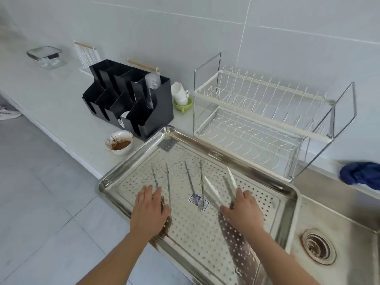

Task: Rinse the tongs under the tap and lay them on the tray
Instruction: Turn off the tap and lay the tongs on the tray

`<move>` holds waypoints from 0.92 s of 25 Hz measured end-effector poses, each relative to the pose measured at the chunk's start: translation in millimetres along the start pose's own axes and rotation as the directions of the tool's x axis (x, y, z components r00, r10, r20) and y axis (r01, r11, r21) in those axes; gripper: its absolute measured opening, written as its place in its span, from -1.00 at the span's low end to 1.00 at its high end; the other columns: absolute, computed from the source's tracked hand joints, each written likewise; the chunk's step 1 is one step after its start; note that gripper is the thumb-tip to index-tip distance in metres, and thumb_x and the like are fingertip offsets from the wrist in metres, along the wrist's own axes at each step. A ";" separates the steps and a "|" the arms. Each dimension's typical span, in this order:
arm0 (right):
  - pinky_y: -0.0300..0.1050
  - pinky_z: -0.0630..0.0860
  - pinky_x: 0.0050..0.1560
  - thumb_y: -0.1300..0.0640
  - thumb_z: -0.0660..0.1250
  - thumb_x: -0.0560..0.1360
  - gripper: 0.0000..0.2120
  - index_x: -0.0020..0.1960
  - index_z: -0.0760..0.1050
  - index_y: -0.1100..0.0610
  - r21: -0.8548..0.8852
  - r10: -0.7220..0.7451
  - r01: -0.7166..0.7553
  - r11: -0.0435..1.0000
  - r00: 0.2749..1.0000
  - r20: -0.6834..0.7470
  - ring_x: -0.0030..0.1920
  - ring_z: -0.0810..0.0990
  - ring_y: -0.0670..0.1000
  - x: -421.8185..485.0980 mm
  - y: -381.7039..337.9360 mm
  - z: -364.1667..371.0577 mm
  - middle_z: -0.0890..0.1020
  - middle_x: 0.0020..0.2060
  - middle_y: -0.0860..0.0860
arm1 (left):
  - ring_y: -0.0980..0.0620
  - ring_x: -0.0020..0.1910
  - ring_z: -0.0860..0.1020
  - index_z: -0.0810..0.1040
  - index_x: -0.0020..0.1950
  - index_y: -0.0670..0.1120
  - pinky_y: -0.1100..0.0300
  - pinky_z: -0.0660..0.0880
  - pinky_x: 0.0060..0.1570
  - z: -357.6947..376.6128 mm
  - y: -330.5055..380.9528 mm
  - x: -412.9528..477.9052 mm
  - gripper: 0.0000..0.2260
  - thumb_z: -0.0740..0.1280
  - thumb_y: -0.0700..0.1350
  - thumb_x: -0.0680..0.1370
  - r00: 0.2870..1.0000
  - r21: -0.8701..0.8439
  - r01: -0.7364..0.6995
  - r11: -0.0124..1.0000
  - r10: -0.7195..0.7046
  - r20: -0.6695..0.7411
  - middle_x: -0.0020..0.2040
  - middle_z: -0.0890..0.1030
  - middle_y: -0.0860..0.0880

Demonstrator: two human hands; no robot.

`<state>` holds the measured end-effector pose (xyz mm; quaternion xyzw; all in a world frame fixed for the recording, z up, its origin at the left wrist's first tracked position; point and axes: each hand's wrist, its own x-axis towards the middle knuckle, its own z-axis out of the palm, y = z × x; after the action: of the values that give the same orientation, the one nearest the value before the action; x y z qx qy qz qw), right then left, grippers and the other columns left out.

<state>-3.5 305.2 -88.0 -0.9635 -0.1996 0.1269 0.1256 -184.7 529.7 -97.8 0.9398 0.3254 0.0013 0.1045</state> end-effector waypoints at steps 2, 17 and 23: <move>-0.07 0.62 0.04 -0.33 0.36 0.47 -0.28 0.44 0.30 0.06 -0.009 0.050 -0.050 0.999 0.999 -0.008 0.22 0.49 0.02 -0.1 -2.9 6.4 0.49 0.23 0.00 | -0.20 0.61 0.04 0.11 0.62 -0.10 -0.06 -0.04 0.59 3.3 -4.7 8.7 -0.38 0.08 0.19 0.64 1.000 -0.018 -0.012 1.000 0.013 0.026 0.62 0.14 -0.21; -0.04 0.61 0.06 -0.21 0.39 0.51 -0.46 0.39 0.47 0.03 -0.001 0.119 -0.123 0.992 0.961 -0.250 0.21 0.53 0.05 -19.0 -69.8 20.3 0.57 0.19 -0.01 | -0.30 0.60 0.05 -0.01 0.63 -0.16 -0.13 0.24 0.51 -2.5 -22.4 62.4 -0.09 0.15 0.42 0.52 0.987 -0.102 0.014 0.995 0.002 0.162 0.61 0.06 -0.34; -0.13 0.48 0.02 -0.05 0.34 0.59 -0.69 0.24 0.46 0.09 0.042 0.004 -0.001 0.999 0.998 -0.056 0.13 0.51 0.07 7.4 -115.1 39.5 0.51 0.12 0.02 | -0.26 0.55 0.19 0.04 0.61 -0.16 -0.14 0.24 0.48 1.1 -5.6 78.7 -0.09 0.25 0.38 0.49 0.987 -0.012 -0.028 1.000 0.029 0.156 0.59 0.17 -0.30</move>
<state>-49.2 418.2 -92.7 -0.9641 -0.1919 0.1042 0.1513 -126.0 582.0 -105.1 0.9411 0.3026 -0.0695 0.1342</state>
